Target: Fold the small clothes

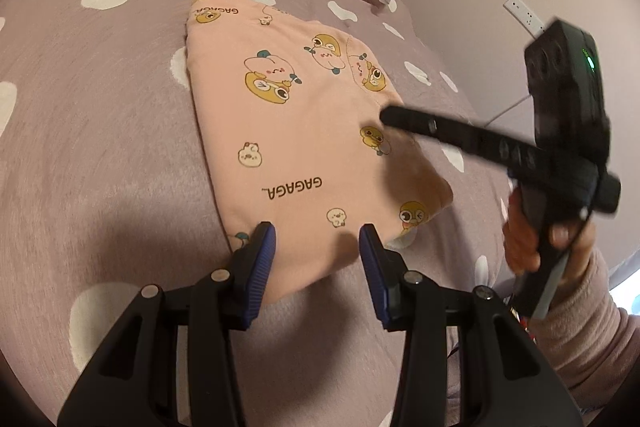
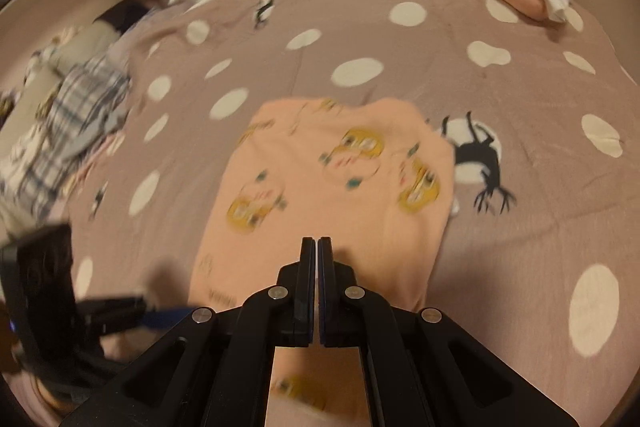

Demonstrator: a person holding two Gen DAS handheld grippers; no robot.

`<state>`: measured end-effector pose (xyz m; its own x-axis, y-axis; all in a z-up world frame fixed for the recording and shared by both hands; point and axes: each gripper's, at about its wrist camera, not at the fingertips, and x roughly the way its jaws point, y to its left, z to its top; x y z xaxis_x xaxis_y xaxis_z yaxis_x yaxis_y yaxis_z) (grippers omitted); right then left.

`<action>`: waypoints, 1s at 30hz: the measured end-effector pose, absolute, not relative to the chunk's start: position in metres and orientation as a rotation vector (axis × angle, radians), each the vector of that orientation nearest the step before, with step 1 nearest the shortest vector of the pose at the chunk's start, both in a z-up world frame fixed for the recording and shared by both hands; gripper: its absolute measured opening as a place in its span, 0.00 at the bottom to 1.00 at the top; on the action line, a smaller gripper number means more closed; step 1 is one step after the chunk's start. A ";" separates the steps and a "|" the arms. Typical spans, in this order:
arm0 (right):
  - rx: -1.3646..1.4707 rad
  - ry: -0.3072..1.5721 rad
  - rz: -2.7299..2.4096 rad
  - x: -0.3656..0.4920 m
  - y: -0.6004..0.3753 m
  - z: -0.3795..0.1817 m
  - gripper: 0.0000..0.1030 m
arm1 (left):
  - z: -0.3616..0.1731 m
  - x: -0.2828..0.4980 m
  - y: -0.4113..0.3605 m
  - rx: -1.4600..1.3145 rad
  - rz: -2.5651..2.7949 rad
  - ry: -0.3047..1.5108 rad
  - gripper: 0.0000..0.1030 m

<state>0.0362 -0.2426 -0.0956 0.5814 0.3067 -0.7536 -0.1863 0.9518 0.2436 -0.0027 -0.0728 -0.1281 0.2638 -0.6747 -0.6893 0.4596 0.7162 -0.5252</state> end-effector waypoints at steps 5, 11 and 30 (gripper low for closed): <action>0.084 0.984 0.251 0.032 -0.238 -0.115 0.00 | -0.129 -0.008 -0.068 -0.269 -0.768 1.041 0.42; 0.096 1.024 0.216 0.030 -0.240 -0.118 0.00 | -0.130 -0.010 -0.063 -0.297 -0.771 1.033 0.42; 0.109 0.987 0.271 0.033 -0.207 -0.110 0.00 | -0.118 -0.010 -0.038 -0.380 -0.769 0.979 0.42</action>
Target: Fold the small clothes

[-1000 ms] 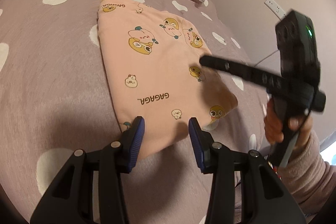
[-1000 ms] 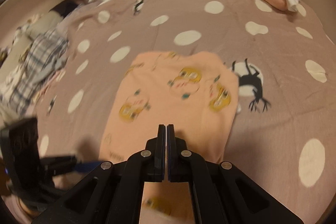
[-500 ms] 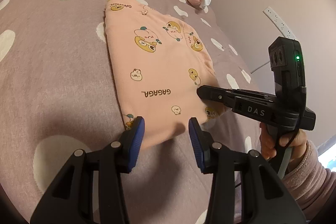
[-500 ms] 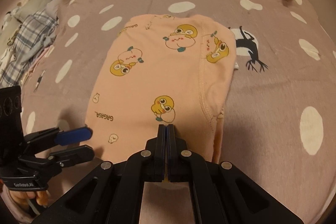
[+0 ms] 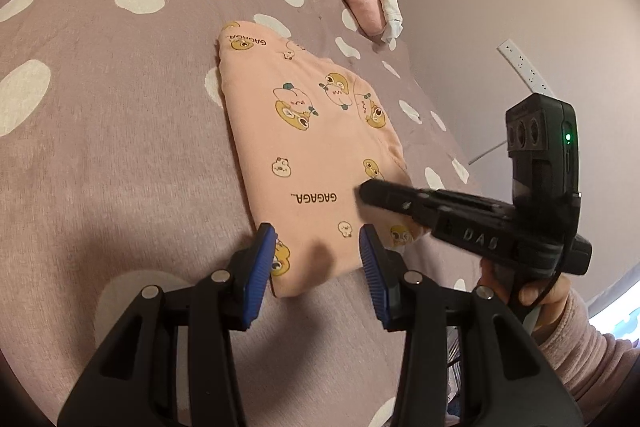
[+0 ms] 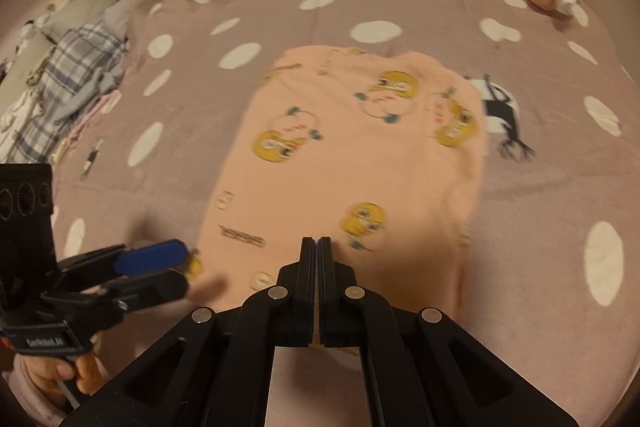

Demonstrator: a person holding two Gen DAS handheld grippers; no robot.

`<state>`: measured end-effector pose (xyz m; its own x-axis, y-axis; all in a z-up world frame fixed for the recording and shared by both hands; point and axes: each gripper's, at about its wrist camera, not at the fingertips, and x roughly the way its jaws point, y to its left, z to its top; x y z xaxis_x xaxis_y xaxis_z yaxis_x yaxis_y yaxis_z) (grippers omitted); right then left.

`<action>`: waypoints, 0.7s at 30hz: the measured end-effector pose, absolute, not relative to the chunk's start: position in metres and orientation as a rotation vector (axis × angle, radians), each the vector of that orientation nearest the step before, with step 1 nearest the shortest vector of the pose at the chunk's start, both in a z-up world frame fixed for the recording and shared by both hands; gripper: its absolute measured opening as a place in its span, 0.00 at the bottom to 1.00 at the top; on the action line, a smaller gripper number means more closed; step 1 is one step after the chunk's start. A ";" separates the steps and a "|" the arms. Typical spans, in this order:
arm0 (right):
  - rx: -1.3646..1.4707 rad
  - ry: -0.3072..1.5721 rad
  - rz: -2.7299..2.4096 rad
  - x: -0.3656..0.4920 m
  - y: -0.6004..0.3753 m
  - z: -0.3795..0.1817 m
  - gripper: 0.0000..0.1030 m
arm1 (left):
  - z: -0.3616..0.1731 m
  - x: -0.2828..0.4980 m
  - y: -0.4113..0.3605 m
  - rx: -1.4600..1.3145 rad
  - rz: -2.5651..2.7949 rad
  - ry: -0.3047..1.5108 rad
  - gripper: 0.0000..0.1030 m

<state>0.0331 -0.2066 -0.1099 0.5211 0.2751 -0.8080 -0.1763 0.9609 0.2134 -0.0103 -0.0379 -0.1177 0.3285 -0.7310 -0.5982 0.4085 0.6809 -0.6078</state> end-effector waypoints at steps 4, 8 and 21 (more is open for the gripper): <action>0.108 1.030 0.274 0.032 -0.201 -0.130 0.00 | -0.121 -0.006 -0.041 -0.364 -0.766 0.997 0.42; 0.124 1.032 0.302 0.019 -0.206 -0.134 0.00 | -0.118 0.002 -0.044 -0.350 -0.761 0.998 0.42; 0.184 0.911 0.214 0.015 -0.257 -0.107 0.00 | -0.099 0.061 -0.096 -0.150 -0.715 0.951 0.44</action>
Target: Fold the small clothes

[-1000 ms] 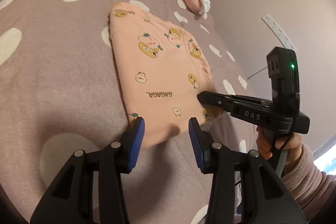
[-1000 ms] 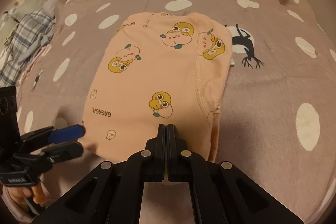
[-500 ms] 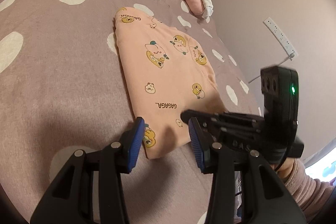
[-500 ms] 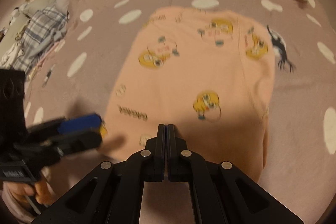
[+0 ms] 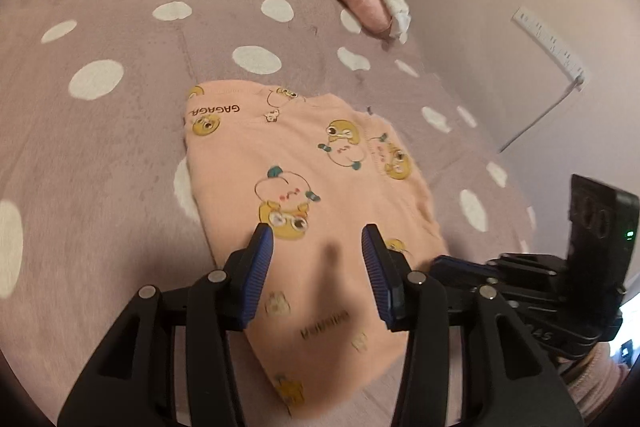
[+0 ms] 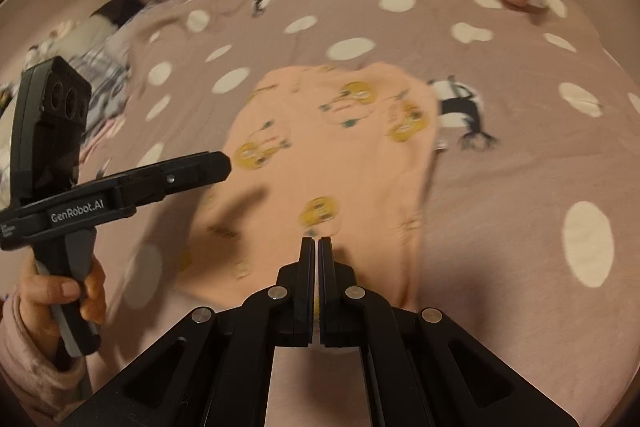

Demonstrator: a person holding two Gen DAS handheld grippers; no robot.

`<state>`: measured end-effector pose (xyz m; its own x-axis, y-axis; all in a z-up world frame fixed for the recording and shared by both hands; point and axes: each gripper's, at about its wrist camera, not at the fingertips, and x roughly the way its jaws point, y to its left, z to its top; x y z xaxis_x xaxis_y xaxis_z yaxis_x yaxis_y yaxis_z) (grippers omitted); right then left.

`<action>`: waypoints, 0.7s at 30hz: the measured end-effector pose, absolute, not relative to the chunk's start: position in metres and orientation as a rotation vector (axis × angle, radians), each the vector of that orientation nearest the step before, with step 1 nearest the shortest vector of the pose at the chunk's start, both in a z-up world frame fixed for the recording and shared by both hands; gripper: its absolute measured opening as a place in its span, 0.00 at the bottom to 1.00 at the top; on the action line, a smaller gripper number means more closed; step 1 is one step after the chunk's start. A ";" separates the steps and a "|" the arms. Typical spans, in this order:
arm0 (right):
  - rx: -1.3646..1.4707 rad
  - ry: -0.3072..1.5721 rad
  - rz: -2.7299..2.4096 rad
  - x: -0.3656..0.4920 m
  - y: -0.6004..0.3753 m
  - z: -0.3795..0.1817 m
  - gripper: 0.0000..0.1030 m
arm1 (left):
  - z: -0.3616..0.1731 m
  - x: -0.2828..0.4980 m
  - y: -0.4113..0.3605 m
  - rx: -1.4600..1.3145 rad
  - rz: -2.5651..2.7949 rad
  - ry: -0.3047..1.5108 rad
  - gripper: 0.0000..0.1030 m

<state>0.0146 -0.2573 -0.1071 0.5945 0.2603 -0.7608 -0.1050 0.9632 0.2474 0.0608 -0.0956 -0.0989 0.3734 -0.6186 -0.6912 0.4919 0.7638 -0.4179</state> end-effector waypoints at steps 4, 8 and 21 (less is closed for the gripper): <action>0.210 0.955 0.189 0.015 -0.268 -0.123 0.00 | -0.114 0.074 -0.108 -0.092 -0.694 0.990 0.44; 0.244 0.958 0.209 0.009 -0.273 -0.128 0.00 | -0.116 0.079 -0.111 -0.074 -0.691 0.999 0.44; 0.518 0.895 0.242 0.026 -0.314 -0.114 0.59 | -0.105 0.070 -0.058 -0.242 -0.605 1.049 0.74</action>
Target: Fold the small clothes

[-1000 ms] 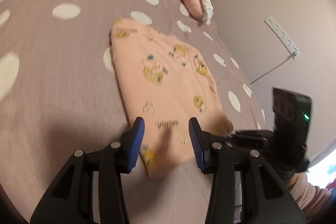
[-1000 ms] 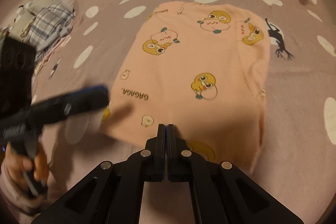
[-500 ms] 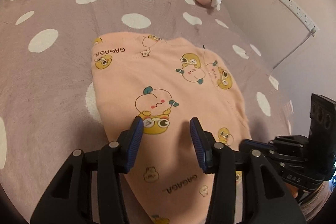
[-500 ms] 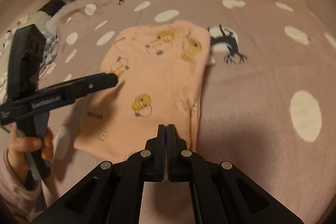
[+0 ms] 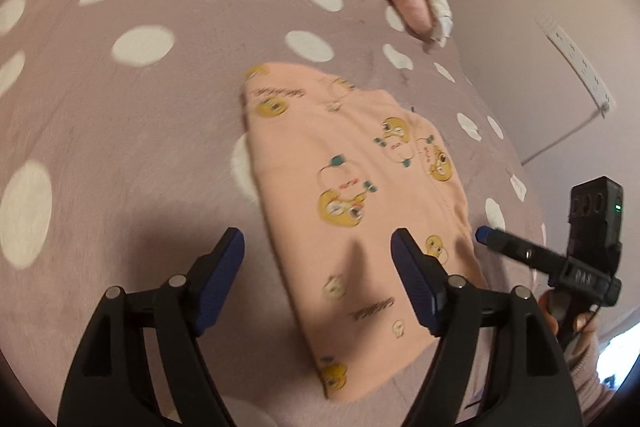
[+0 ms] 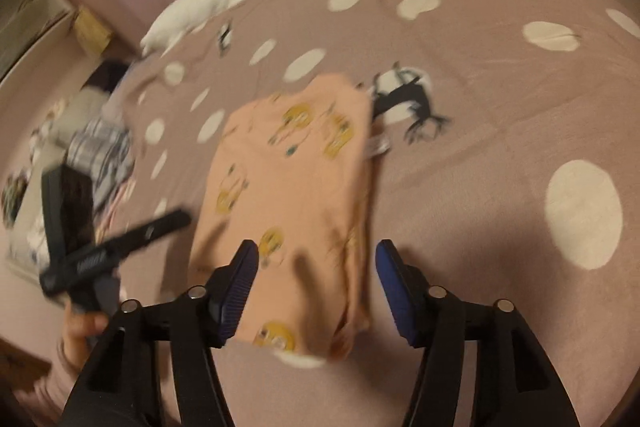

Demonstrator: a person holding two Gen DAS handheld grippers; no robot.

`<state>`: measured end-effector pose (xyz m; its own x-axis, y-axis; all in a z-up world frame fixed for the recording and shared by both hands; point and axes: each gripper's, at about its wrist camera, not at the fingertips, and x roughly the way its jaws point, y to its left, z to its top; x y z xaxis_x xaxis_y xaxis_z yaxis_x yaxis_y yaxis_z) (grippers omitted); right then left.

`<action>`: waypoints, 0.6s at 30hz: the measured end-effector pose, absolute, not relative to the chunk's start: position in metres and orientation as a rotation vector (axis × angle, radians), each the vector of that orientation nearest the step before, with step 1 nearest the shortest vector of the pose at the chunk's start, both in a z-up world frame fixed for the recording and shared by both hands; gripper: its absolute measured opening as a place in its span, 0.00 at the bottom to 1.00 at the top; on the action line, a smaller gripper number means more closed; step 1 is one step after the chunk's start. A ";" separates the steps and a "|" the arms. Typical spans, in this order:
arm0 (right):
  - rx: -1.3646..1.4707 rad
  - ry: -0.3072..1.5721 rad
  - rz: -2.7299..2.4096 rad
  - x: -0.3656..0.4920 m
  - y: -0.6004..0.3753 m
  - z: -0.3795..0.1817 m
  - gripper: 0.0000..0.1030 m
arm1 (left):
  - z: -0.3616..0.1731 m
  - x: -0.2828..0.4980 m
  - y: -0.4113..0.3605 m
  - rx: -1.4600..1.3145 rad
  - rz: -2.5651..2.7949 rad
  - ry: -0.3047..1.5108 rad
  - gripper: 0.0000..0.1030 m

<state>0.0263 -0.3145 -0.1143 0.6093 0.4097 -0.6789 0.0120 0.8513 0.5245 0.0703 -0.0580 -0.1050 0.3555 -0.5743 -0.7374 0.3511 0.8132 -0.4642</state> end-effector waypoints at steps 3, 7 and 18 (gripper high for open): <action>0.567 0.931 0.232 0.038 -0.322 -0.124 0.60 | -0.114 0.070 -0.054 -0.289 -0.608 1.092 0.75; 0.647 0.967 0.259 0.049 -0.327 -0.138 0.60 | -0.121 0.068 -0.059 -0.312 -0.630 1.123 0.75; 0.647 0.986 0.342 0.076 -0.315 -0.143 0.60 | -0.125 0.073 -0.088 -0.277 -0.695 1.137 0.75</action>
